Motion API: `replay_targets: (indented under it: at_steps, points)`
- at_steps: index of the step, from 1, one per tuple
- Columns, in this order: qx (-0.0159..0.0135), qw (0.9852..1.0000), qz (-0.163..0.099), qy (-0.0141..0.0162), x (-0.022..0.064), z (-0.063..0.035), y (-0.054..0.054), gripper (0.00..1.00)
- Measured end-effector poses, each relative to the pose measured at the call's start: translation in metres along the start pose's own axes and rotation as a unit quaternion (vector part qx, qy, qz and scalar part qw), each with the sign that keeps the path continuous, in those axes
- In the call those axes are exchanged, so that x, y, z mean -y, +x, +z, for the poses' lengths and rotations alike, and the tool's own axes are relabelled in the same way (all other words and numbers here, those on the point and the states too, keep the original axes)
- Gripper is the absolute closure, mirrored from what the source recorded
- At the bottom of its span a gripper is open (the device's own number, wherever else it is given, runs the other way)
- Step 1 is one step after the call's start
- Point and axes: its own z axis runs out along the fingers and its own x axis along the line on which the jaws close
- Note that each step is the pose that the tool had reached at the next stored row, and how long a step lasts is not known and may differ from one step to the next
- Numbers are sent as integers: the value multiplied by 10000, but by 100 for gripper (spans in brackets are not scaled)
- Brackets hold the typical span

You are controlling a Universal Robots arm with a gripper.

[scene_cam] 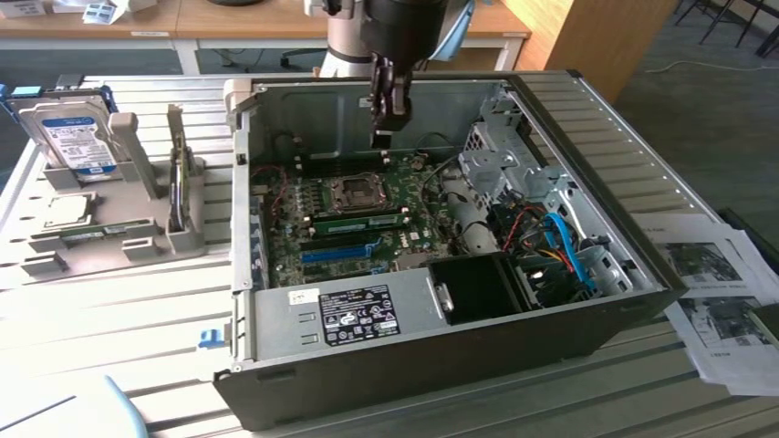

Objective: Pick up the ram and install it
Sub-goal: 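Press down the ram until it locks into place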

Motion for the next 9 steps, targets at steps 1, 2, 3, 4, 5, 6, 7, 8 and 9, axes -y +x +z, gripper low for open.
replay_targets:
  at_steps: [1, 2, 3, 4, 5, 6, 7, 8, 9]
  points:
    - [3, 10000, 77, 1, 0, 0, 0, 91]
    - [6, 9999, 153, 2, 0, 0, 0, 91]
    - [10, 9997, 230, 4, 0, 0, 0, 91]
    - [13, 9995, 308, 4, 0, 0, 0, 91]
    - [17, 9992, 392, 5, 0, 0, 0, 91]
    - [20, 9989, 472, 6, 0, 0, 0, 91]
    - [23, 9985, 555, 7, 0, 0, 0, 91]
    - [27, 9980, 639, 8, 0, 0, 0, 91]
    - [31, 9974, 724, 9, 0, 0, 0, 91]
